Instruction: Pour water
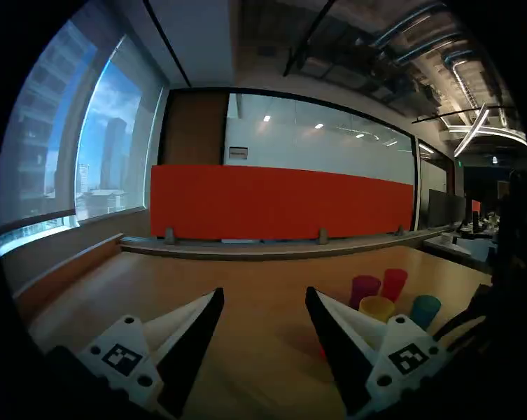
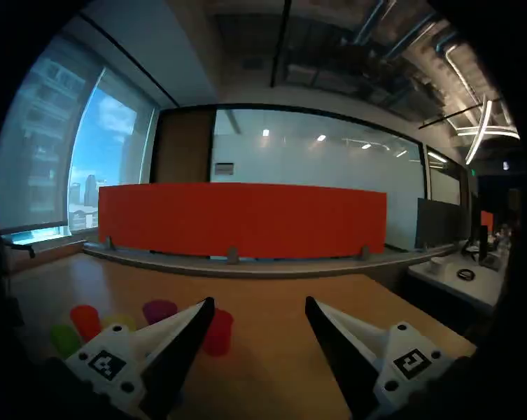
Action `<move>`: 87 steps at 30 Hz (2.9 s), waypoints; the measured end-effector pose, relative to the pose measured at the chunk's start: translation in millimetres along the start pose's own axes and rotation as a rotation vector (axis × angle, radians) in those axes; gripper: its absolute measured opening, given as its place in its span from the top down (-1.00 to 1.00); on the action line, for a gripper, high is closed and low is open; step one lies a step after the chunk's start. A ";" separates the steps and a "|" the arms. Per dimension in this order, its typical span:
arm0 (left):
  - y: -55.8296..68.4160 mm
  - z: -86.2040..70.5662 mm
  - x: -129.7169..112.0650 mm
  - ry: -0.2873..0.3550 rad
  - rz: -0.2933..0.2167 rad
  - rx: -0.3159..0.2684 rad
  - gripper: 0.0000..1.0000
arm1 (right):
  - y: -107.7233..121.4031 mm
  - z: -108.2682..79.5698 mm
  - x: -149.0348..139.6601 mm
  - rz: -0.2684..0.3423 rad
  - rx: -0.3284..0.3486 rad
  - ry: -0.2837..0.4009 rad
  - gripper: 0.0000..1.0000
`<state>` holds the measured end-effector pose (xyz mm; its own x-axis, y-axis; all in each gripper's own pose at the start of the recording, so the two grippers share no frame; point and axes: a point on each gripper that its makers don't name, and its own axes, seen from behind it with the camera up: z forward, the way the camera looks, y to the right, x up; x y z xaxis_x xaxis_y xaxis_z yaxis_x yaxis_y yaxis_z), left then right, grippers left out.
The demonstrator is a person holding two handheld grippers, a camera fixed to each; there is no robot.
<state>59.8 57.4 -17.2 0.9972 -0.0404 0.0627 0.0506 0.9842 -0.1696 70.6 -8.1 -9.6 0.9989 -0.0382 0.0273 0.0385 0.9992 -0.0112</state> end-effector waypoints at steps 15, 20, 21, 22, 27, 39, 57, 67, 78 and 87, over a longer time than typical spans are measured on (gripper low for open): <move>-5.8 -0.8 3.4 0.088 0.021 0.067 -0.72 | 3.7 -5.2 -6.5 -0.063 -0.036 0.013 -1.00; -10.8 -0.8 -5.2 0.089 0.029 0.069 -0.72 | 8.3 -8.3 -14.6 -0.066 -0.053 -0.008 -1.00; -12.0 -1.4 -6.4 0.092 0.028 0.068 -0.72 | 9.0 -9.1 -15.6 -0.063 -0.056 -0.009 -1.00; -13.3 -2.2 -7.7 0.096 0.028 0.067 -0.72 | 9.8 -10.1 -16.6 -0.060 -0.061 -0.009 -1.00; -20.4 -2.5 -17.9 0.097 0.023 0.064 -0.72 | 14.9 -13.1 -21.4 -0.049 -0.080 -0.011 -1.00; -31.1 3.7 -36.5 0.098 -0.001 0.064 -0.72 | 24.5 -18.4 -22.1 -0.024 -0.109 -0.007 -1.00; -42.9 7.2 -49.3 0.085 0.003 0.080 -0.72 | 26.2 -18.4 -15.9 -0.022 -0.118 -0.011 -1.00; -45.6 8.7 -55.5 0.066 0.029 0.097 -0.72 | 20.6 -17.5 -21.9 -0.034 -0.102 -0.024 -1.00; -48.8 9.2 -56.5 0.060 0.044 0.114 -0.72 | 19.3 -17.3 -19.3 -0.036 -0.097 -0.022 -1.00; -48.0 9.4 -57.2 0.059 0.046 0.114 -0.72 | 17.9 -20.1 -16.0 -0.040 -0.094 -0.015 -1.00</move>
<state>-0.2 14.0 -3.5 1.0000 -0.0011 -0.0006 0.0011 0.9983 -0.0583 55.9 10.2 -30.2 0.9961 -0.0766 0.0448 0.0809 0.9914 -0.1033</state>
